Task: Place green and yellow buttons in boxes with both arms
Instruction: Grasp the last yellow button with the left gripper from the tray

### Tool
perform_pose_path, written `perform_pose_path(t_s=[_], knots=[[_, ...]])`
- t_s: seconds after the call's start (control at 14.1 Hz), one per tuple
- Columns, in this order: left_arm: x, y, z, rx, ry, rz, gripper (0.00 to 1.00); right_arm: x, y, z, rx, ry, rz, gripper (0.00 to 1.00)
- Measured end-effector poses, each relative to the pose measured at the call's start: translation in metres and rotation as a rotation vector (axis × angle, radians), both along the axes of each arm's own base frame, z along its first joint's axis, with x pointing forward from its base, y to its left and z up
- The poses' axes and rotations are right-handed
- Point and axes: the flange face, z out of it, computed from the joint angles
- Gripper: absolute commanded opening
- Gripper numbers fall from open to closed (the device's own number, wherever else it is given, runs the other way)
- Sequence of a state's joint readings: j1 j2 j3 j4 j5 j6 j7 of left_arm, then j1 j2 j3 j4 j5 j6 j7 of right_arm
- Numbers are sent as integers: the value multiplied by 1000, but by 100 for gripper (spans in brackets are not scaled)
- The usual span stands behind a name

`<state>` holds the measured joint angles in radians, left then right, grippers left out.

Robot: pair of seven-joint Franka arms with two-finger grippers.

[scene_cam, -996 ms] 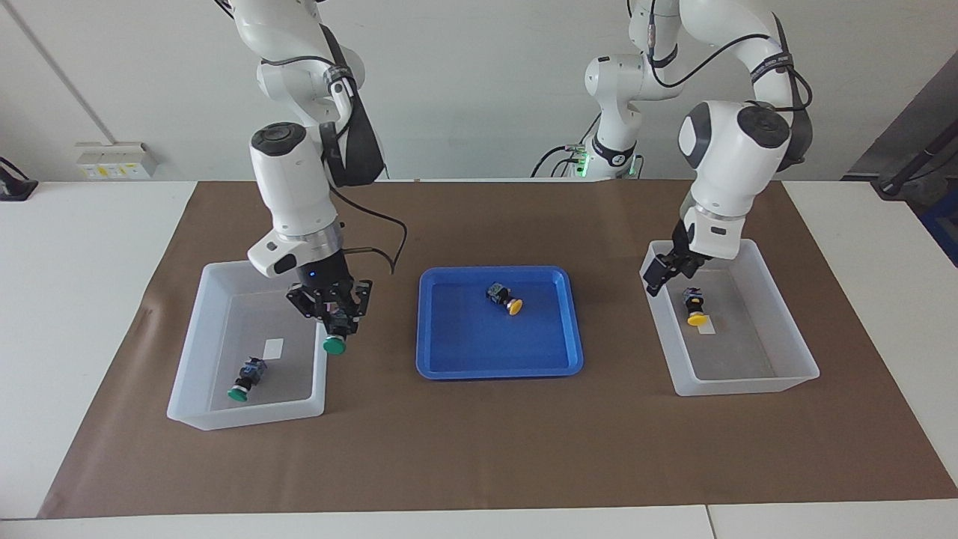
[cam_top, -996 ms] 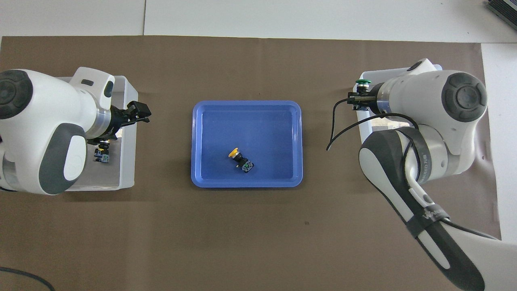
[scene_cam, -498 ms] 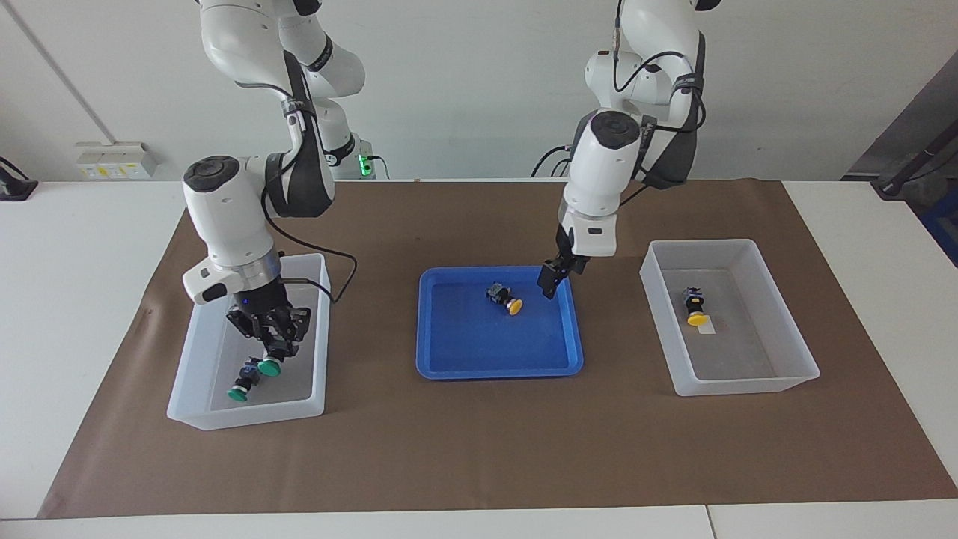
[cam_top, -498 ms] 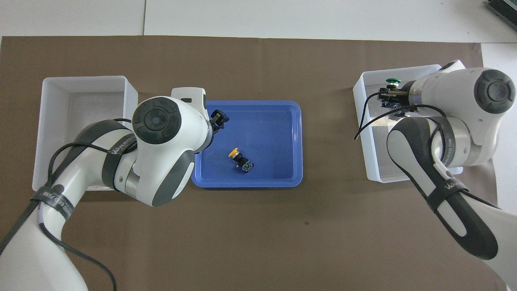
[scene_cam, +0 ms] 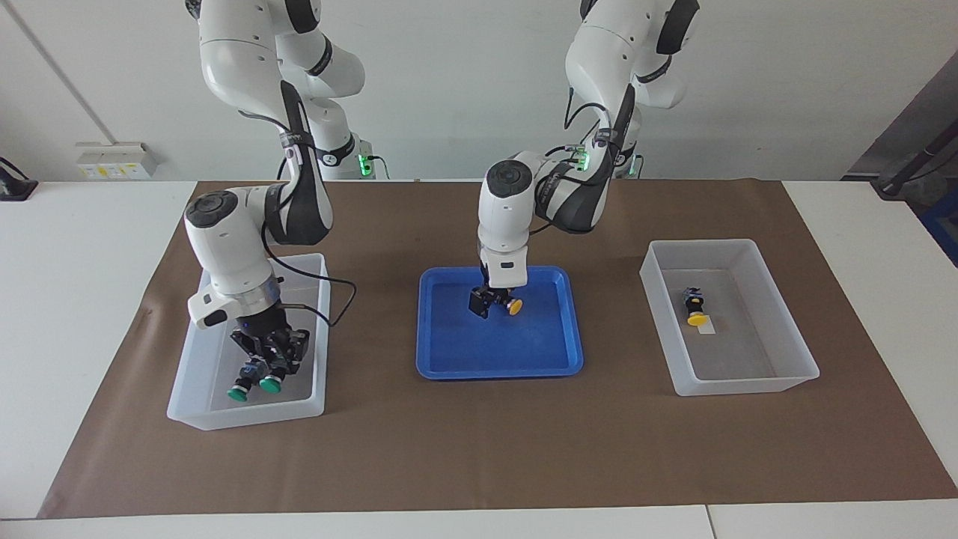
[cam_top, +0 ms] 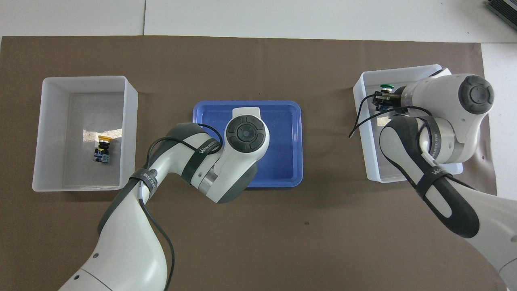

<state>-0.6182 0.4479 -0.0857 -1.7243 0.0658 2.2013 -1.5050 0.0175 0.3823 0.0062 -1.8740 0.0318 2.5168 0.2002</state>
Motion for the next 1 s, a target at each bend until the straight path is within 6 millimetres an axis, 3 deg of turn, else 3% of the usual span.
perform_pose_path(t_s=[0.57, 0.64, 0.71, 0.85, 1.0], knots=[[-10, 8, -20, 37, 39, -2, 100, 0, -23, -23, -10, 5, 1, 0], [-13, 7, -23, 39, 42, -5, 79, 2, -24, -27, -11, -5, -1, 0], [-15, 6, -24, 37, 40, -9, 55, 2, -24, -32, -11, -10, -2, 7], [-19, 5, -27, 33, 35, -14, 1, 3, -24, -37, -11, -10, -2, 56], [-20, 5, -30, 33, 32, -17, 0, 3, -27, -36, -11, -14, -6, 65]])
